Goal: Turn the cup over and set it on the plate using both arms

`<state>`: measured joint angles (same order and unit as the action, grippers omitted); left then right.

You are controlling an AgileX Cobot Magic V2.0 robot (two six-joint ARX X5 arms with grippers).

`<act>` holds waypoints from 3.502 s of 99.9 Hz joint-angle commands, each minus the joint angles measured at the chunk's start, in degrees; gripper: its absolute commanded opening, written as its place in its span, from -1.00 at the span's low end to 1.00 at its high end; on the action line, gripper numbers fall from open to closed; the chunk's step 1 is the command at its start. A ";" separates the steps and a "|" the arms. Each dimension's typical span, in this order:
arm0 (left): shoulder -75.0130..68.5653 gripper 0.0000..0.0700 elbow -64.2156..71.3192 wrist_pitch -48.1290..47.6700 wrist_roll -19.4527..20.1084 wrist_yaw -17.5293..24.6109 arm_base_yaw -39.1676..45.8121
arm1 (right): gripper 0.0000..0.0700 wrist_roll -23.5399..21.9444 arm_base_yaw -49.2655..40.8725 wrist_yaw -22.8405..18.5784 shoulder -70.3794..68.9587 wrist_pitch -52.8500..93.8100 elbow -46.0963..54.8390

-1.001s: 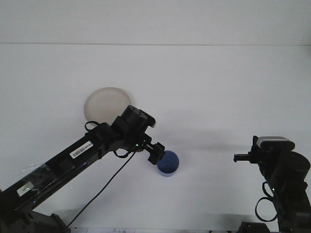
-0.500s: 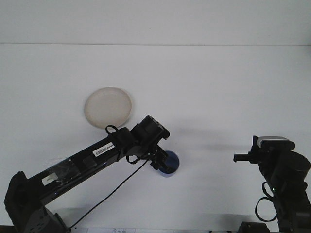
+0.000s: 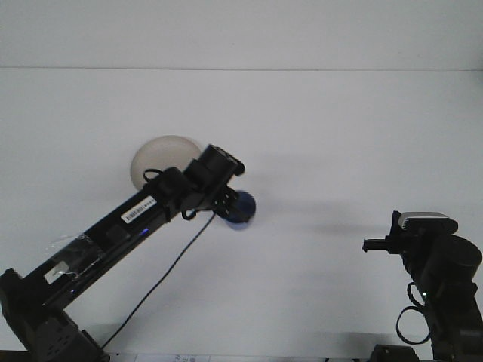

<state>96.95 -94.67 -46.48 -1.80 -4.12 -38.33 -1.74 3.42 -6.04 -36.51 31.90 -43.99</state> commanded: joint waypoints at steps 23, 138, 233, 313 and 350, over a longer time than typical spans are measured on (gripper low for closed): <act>2.01 -0.98 -4.63 7.30 0.90 -2.84 17.79 | -1.00 -0.46 -0.09 -0.17 -0.33 -0.50 -0.28; 6.99 0.32 -8.09 6.08 -2.29 3.06 29.35 | -1.00 -0.46 -0.09 -0.15 -0.33 -0.50 -0.28; -51.67 -0.51 53.31 32.94 -10.40 1.18 26.67 | -1.00 -0.42 -0.09 0.07 -0.28 -2.91 -0.31; -52.09 -0.97 53.59 36.30 -10.27 0.00 26.67 | -1.00 -0.42 -0.09 0.04 -0.28 -3.17 -0.31; -52.15 -0.97 53.59 36.35 -7.13 0.02 26.69 | -1.00 -0.39 -0.09 0.04 -0.28 -3.17 -0.31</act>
<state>44.80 -40.23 -10.68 -11.14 -3.95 -11.51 -1.76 3.42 -6.00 -36.51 29.32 -43.99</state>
